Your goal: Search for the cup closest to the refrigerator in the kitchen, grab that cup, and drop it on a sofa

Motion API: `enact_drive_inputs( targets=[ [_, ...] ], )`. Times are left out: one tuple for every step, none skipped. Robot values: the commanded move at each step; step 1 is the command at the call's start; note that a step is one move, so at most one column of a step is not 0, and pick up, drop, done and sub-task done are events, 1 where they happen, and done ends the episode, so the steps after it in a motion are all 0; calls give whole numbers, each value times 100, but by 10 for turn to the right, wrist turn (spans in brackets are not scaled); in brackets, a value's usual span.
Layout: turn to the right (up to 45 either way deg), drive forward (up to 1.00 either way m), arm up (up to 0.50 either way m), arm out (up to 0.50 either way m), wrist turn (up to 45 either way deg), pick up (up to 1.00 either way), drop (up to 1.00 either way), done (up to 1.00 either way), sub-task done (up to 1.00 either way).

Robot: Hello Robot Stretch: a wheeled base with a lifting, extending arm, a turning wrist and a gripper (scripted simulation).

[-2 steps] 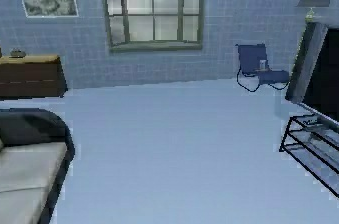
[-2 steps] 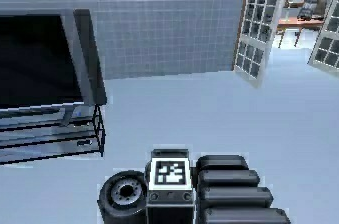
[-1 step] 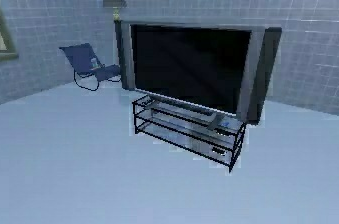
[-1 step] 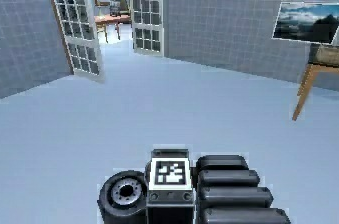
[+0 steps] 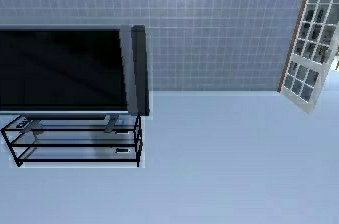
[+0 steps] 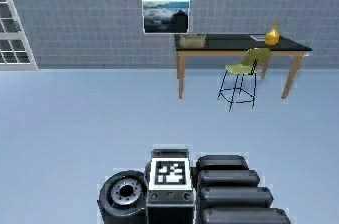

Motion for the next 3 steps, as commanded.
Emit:
enact_drive_inputs(
  targets=[
    [0,10,0,0,0,0,0,0,0],
    [-450,0,0,0,0,0,0,0,0],
    [-300,0,0,0,0,0,0,0,0]
  ],
)
